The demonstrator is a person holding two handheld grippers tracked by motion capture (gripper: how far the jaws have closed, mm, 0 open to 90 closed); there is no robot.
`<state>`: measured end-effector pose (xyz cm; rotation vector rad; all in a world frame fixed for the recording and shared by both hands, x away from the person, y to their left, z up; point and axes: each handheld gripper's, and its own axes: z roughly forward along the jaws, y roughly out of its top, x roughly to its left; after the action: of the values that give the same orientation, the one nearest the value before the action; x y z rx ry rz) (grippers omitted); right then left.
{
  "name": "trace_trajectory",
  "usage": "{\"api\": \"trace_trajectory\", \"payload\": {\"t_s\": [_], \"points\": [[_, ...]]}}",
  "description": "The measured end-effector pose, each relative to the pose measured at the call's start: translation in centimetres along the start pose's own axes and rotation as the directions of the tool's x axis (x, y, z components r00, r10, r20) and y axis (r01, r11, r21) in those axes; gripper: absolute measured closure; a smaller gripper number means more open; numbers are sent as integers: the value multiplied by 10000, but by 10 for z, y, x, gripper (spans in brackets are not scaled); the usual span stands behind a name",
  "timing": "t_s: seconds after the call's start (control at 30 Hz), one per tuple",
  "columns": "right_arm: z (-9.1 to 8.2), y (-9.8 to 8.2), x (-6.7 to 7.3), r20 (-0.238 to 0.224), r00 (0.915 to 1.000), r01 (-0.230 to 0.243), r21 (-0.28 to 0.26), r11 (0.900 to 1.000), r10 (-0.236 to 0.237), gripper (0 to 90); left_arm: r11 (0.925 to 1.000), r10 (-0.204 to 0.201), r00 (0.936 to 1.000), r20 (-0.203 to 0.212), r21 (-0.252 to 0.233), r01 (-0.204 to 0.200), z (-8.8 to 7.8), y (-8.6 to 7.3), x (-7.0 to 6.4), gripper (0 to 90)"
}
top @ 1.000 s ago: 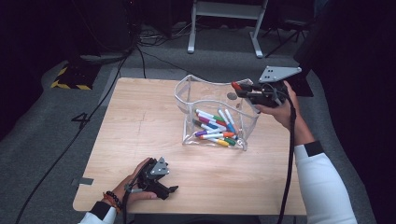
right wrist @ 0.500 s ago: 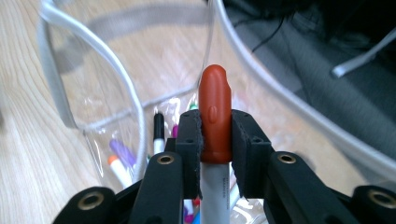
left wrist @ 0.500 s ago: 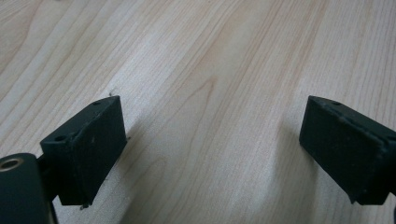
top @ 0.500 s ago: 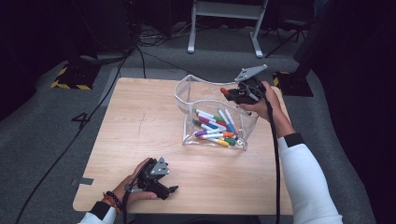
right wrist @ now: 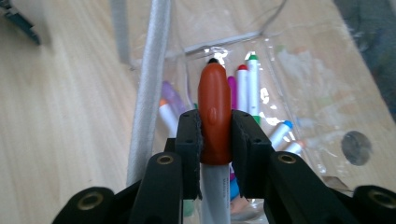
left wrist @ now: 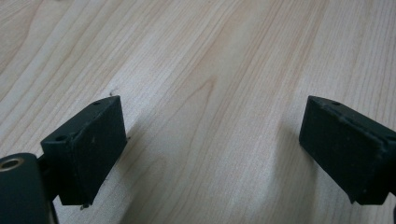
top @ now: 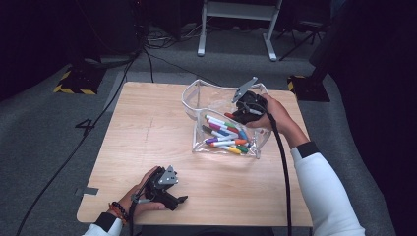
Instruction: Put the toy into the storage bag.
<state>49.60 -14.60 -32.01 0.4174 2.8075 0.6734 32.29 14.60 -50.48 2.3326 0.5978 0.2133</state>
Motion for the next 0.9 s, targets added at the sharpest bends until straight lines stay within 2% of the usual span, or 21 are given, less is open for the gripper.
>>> {"api": "trace_trajectory", "payload": {"t_s": [0.13,0.23,0.37,0.5,0.67,0.8,0.9], "points": [[1,2,5,-40,9998,172,193,9997,-172,735,10000,3,10000,-12,12,-3,0,0,0,77],[1,2,5,183,9998,81,204,9998,-84,727,10000,5,10000,-12,11,-5,0,0,0,76],[0,1,3,583,9982,-112,68,9999,108,649,10000,8,10000,-8,11,-8,0,0,0,77],[-1,-1,0,952,9947,-375,-224,9990,395,591,10000,10,10000,-13,17,-10,0,0,0,76],[-6,-5,-4,1130,9910,-650,-660,9957,721,529,10000,9,10000,-5,16,-9,0,0,0,77],[-15,-10,-7,1332,9854,-894,-1229,9884,1057,465,10000,8,10000,2,2,-8,0,0,0,77],[-23,-15,-9,1495,9780,-1196,-1712,9779,1457,410,10000,9,10000,-7,17,-9,0,0,0,76]]}}
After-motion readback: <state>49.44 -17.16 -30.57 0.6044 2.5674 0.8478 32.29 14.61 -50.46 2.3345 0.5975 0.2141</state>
